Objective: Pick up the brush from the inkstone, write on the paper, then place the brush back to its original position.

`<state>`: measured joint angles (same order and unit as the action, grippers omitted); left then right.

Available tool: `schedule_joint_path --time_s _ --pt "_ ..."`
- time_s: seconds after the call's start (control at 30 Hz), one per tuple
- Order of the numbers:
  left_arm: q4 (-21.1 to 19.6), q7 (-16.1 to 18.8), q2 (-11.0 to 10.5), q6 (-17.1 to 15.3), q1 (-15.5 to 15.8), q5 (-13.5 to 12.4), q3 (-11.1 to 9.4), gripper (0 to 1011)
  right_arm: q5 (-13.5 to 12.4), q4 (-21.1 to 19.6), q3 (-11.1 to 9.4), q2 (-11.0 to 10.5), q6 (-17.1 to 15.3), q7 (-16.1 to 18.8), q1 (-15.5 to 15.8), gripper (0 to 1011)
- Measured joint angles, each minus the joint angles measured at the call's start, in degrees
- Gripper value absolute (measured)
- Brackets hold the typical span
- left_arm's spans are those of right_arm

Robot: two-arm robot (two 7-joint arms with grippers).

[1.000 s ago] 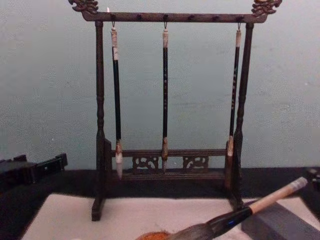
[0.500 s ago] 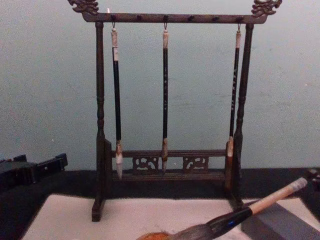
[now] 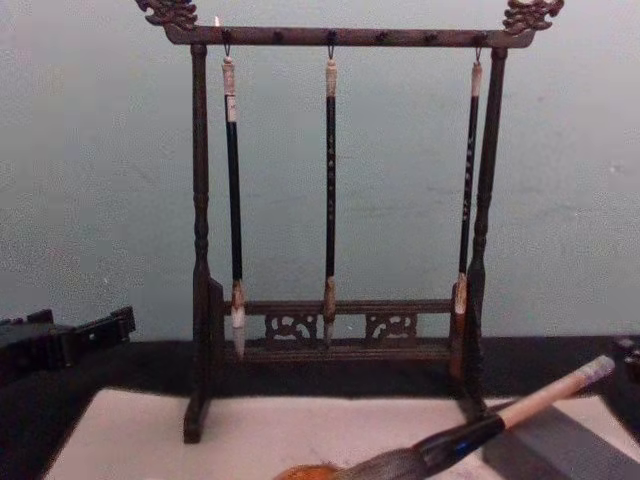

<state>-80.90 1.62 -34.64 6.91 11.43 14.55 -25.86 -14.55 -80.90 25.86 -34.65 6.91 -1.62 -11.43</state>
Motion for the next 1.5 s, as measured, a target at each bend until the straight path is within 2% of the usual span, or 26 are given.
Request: schedule_joint_path --time_s 0.43,0.57,0.6,0.67,0.77,0.87,0.9,0.97,1.0,1.1,1.13,1.23,1.27,1.33,1.4,1.43,1.5 --pt "0.00 0.00 0.00 0.00 0.00 0.00 0.00 1000 0.00 0.00 0.00 0.00 0.00 0.00 0.00 1006" --pt "0.00 0.00 0.00 0.00 0.00 0.00 0.00 1002 -2.69 -0.71 -1.48 0.61 0.18 1.63 0.80 1006" --pt "0.00 0.00 0.00 0.00 0.00 0.00 0.00 1002 -4.59 -1.20 -2.40 1.02 0.44 2.67 1.41 1006" --pt "0.00 0.00 0.00 0.00 0.00 0.00 0.00 1000 -6.65 -1.63 -3.40 1.47 0.77 3.85 2.03 1006" --pt "0.00 0.00 0.00 0.00 0.00 0.00 0.00 1002 -12.23 -2.27 -5.78 2.84 1.49 7.03 3.33 1008" --pt "0.00 0.00 0.00 0.00 0.00 0.00 0.00 1002 -15.23 -2.42 -7.03 3.82 1.70 8.77 4.07 1008" --pt "0.00 0.00 0.00 0.00 0.00 0.00 0.00 1002 -17.29 -2.45 -7.83 4.47 1.68 9.84 4.53 1006" --pt "0.00 0.00 0.00 0.00 0.00 0.00 0.00 1002 -19.66 -2.46 -8.75 5.33 1.46 11.00 5.11 1008" --pt "0.00 0.00 0.00 0.00 0.00 0.00 0.00 1000 -22.64 -2.35 -9.71 6.34 0.87 12.35 5.71 1006" --pt "0.00 0.00 0.00 0.00 0.00 0.00 0.00 1002 -28.06 -1.76 -11.46 8.30 -0.65 14.60 6.63 1008" --pt "0.00 0.00 0.00 0.00 0.00 0.00 0.00 1002 -31.80 -1.22 -12.60 9.78 -1.96 16.02 7.28 1006" --pt "0.00 0.00 0.00 0.00 0.00 0.00 0.00 1002 -36.76 -0.40 -14.18 11.98 -3.93 17.80 8.12 1006" --pt "0.00 0.00 0.00 0.00 0.00 0.00 0.00 1002 -39.64 0.07 -15.14 13.29 -5.13 18.43 8.58 1006" --pt "0.00 0.00 0.00 0.00 0.00 0.00 0.00 1002 -43.36 0.72 -16.17 14.83 -6.52 19.13 9.03 1006" --pt "0.00 0.00 0.00 0.00 0.00 0.00 0.00 1002 -45.64 1.16 -16.72 15.65 -7.27 19.51 9.10 1006" --pt "0.00 0.00 0.00 0.00 0.00 0.00 0.00 1002 -47.56 1.50 -17.12 16.32 -7.86 19.63 9.05 1008" --pt "0.00 0.00 0.00 0.00 0.00 0.00 0.00 1002 -49.10 1.80 -17.35 16.81 -8.40 19.60 8.89 1008"
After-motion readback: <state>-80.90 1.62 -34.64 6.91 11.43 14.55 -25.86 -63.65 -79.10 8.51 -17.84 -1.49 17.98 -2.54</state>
